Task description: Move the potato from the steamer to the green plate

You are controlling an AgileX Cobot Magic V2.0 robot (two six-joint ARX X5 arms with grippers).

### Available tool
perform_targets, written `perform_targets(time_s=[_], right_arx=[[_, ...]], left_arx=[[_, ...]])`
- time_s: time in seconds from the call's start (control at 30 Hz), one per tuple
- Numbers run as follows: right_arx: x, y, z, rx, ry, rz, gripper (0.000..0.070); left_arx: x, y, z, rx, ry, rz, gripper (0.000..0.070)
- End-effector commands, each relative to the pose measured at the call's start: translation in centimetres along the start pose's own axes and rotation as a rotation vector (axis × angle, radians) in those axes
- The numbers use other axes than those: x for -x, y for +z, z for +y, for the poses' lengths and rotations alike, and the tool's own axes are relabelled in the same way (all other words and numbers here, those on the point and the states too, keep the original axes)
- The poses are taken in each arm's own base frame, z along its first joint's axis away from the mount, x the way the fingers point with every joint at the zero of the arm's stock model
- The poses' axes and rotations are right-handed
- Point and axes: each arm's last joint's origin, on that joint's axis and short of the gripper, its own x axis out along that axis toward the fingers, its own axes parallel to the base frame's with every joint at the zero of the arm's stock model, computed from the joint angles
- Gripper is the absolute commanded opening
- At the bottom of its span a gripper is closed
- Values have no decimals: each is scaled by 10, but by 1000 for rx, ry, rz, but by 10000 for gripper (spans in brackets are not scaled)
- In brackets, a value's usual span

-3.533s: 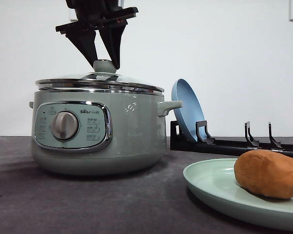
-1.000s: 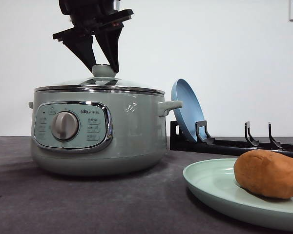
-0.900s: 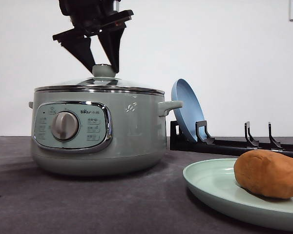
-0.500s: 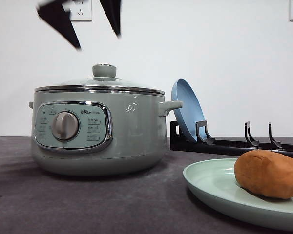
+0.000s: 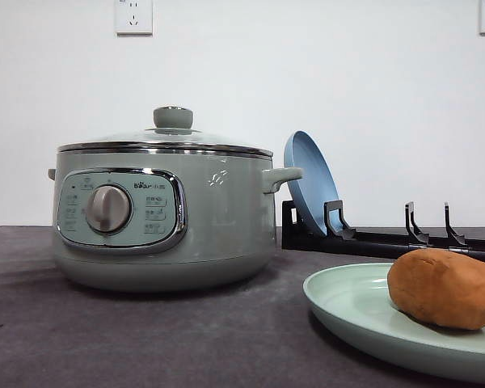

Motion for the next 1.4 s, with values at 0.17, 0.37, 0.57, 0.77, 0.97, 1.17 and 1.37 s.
perform_targets(time_s=[0.17,0.37,0.57,0.77,0.97,1.17,1.37], right_arx=[[2,3,3,30,78,-3,673],[2,3,3,48,77,0,672],[2,3,2,49,71,-1,672],[2,2,2,49,70,7,672],[2,-1,2,50,64,35,8],[2,0,2,48,65,27,27],[2,0,2,48,65,24,27]], left_arx=[[17,-83,-6,-42,-26,-162,700],[31,-132,-8,44,-37,-205,700],[47,-141,-10,41,-37,-274,700],[48,-142,-10,41,-37,-279,688],[48,-143,-10,42,-37,-264,26],[49,-143,-10,41,-37,-269,0],[49,-143,-10,41,-37,-275,0]])
